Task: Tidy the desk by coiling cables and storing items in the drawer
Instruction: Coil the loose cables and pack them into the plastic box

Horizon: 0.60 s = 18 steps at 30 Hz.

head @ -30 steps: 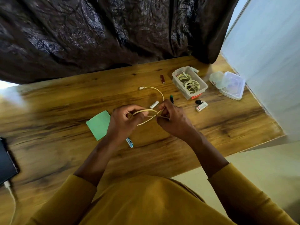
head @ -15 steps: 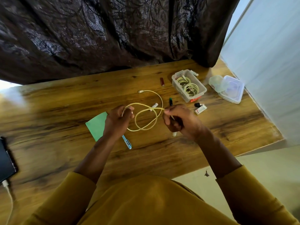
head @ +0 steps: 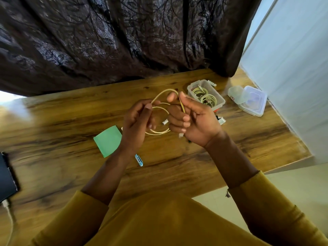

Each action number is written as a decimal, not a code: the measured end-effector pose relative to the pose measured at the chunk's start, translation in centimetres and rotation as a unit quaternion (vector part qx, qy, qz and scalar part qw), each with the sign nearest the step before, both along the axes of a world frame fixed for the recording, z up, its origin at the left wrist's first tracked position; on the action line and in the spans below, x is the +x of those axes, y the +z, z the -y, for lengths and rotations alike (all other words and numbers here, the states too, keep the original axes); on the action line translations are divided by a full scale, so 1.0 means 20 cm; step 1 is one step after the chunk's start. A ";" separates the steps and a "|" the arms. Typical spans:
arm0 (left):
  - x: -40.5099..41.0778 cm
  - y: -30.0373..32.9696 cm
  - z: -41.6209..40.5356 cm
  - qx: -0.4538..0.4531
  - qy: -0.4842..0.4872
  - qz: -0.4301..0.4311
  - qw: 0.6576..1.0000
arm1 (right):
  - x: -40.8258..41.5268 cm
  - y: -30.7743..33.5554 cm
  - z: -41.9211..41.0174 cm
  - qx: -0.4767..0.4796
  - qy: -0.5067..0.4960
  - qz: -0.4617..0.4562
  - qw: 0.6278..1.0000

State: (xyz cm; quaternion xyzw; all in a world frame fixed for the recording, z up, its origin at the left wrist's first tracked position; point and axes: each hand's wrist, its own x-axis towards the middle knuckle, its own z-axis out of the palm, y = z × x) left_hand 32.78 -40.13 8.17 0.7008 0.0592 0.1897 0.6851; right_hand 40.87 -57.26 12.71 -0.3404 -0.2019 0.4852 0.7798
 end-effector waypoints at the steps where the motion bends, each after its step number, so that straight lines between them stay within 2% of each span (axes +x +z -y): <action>1: 0.00 -0.01 0.00 -0.004 0.003 -0.006 1.000 | 0.00 0.02 0.00 0.008 -0.002 -0.001 1.000; 5: -0.01 -0.02 -0.01 0.004 0.016 -0.014 1.000 | 0.02 0.09 -0.01 0.018 -0.030 0.037 0.999; 12: -0.01 0.00 -0.03 0.128 0.083 -0.006 0.988 | 0.04 0.16 0.00 0.045 0.020 0.117 0.992; 15: -0.02 0.00 0.00 0.128 0.067 -0.010 0.989 | 0.03 0.16 -0.01 0.052 0.011 0.119 0.991; 18: -0.05 -0.02 0.03 0.124 0.039 -0.058 0.990 | 0.06 0.14 -0.02 0.028 -0.043 0.123 0.991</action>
